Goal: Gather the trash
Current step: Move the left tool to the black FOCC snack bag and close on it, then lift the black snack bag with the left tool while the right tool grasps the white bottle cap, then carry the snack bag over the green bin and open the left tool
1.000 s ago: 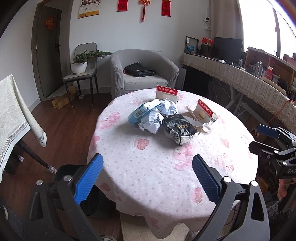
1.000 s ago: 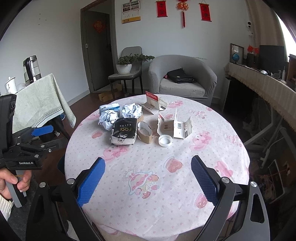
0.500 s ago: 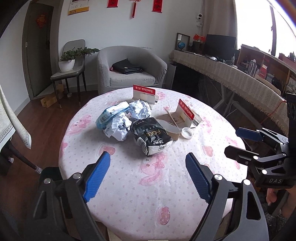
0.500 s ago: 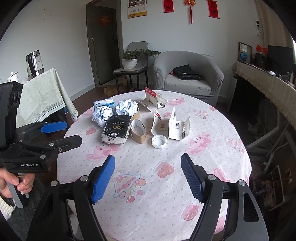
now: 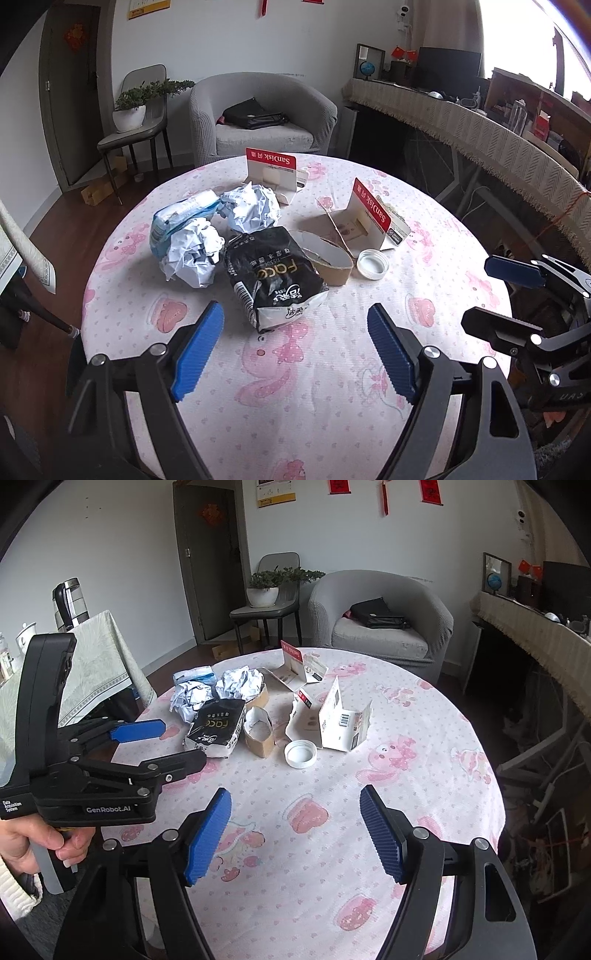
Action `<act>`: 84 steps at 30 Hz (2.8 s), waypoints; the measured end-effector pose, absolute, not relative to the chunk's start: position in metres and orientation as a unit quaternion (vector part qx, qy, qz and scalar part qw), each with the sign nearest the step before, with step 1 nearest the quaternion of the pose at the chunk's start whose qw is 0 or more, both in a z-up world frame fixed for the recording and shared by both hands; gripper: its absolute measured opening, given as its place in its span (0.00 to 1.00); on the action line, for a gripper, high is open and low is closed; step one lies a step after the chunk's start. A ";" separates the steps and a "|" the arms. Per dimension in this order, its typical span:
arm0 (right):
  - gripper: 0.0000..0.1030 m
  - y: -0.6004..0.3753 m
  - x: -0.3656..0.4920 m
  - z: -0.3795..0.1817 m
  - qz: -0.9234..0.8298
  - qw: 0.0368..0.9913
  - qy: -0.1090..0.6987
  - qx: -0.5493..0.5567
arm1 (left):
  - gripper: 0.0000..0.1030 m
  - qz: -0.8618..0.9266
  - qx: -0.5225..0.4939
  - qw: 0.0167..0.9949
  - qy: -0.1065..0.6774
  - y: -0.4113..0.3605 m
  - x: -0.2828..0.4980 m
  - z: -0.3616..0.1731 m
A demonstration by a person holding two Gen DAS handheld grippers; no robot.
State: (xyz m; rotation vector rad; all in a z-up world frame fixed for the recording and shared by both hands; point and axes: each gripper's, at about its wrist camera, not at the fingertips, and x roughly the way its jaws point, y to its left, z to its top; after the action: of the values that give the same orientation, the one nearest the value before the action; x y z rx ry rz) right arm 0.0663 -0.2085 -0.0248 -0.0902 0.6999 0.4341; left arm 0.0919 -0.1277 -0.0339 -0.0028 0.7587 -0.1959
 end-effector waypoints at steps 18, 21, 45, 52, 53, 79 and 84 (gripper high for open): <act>0.70 -0.214 0.101 -0.043 0.235 0.895 0.374 -0.055 | 0.79 -0.047 0.012 0.916 0.398 -0.136 0.130 -0.051; 0.70 -0.209 0.108 -0.046 0.238 0.892 0.380 -0.058 | 0.78 -0.041 0.014 0.917 0.397 -0.133 0.135 -0.051; 0.44 -0.176 0.154 -0.060 0.200 0.885 0.416 -0.061 | 0.61 -0.141 0.010 0.918 0.371 -0.113 0.109 -0.035; 0.32 -0.169 0.162 -0.062 0.179 0.885 0.425 -0.059 | 0.61 -0.150 0.012 0.928 0.342 -0.092 0.092 -0.015; 0.30 -0.168 0.162 -0.062 0.176 0.885 0.426 -0.057 | 0.61 -0.149 0.008 0.929 0.338 -0.087 0.091 -0.012; 0.30 -0.070 0.148 0.003 0.254 0.895 0.365 -0.029 | 0.61 -0.007 -0.056 0.932 0.357 0.091 0.080 -0.034; 0.30 -0.030 0.148 0.007 0.286 0.888 0.358 -0.033 | 0.61 0.017 -0.057 0.919 0.390 0.124 0.083 -0.057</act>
State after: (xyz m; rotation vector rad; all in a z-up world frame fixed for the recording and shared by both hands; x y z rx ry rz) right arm 0.1480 -0.0305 0.0072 -0.0691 0.7434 0.5936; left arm 0.0834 0.1242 -0.0567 -0.1175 0.8019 0.0340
